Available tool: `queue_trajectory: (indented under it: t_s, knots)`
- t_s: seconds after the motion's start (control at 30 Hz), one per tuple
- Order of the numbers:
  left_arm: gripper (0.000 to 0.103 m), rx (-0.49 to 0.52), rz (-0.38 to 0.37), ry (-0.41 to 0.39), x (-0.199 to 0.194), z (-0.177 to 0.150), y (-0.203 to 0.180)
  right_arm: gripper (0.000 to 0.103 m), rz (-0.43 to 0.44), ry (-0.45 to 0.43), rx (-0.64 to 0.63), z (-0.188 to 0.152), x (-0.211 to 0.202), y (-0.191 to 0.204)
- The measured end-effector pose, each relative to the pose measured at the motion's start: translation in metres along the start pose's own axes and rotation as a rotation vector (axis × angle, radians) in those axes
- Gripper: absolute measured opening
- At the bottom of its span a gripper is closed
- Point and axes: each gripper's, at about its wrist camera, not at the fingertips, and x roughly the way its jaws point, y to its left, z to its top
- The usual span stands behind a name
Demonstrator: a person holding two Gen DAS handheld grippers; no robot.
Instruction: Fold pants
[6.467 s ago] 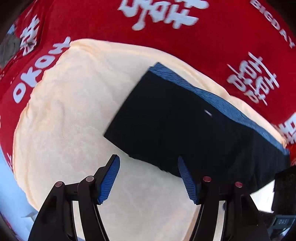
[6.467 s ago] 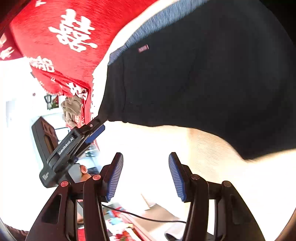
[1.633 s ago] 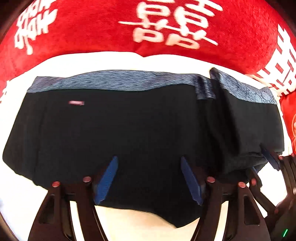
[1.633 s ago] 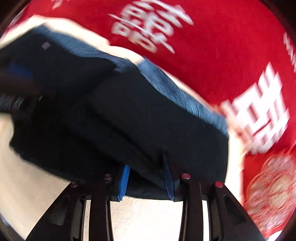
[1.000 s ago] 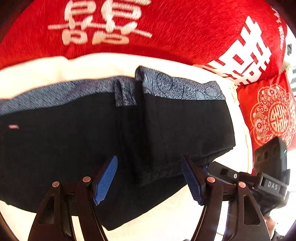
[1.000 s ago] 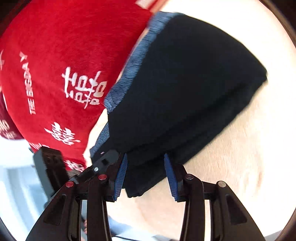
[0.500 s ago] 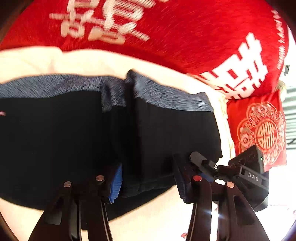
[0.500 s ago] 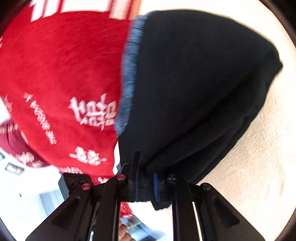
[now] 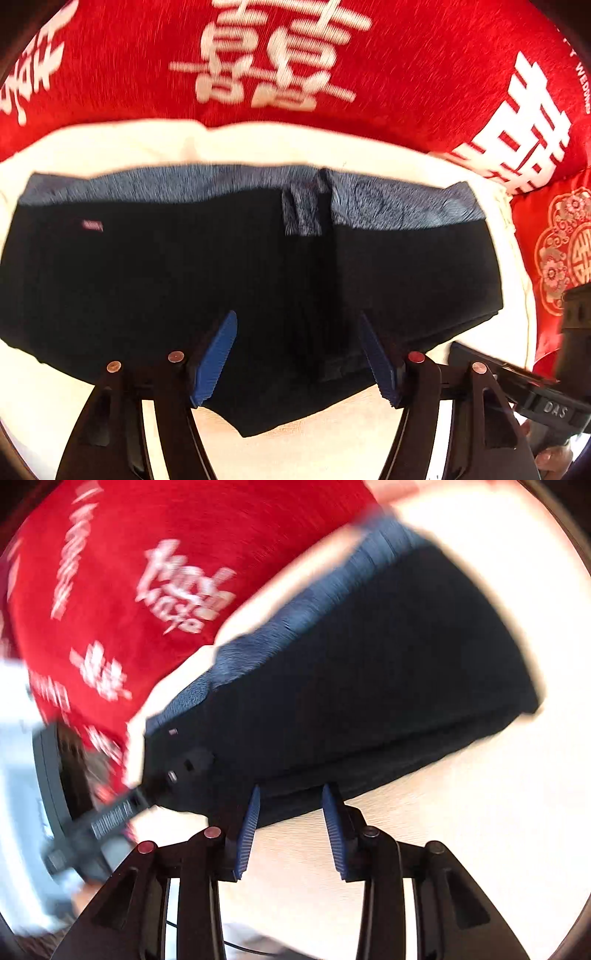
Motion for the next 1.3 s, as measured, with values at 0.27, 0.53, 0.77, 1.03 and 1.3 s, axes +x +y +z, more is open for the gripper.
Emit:
queue_trajectory:
  t_s: [0.27,0.53,0.77,1.03,1.3]
  knots:
    - [0.068,0.115,-0.028,-0.077,0.01,0.059,-0.061,0.016,-0.209,-0.134,-0.077,0.1,-0.02,-0.028]
    - [0.068,0.191,0.071,-0.032,0.067,0.044,-0.08,0.016,-0.202,0.014,-0.125,0.093,0.043,-0.037]
    - [0.073,0.174,0.093,0.034,0.063,0.011,-0.065,0.016,-0.135,0.067,-0.142,0.072,0.047,-0.025]
    - [0.073,-0.048,0.135,0.008,0.017,-0.011,-0.018,0.043,-0.059,0.109,-0.236,0.055,0.036,-0.001]
    - [0.073,-0.163,0.176,-0.031,-0.006,-0.038,0.026,0.05,-0.115,0.117,-0.723,0.002,0.055,0.086]
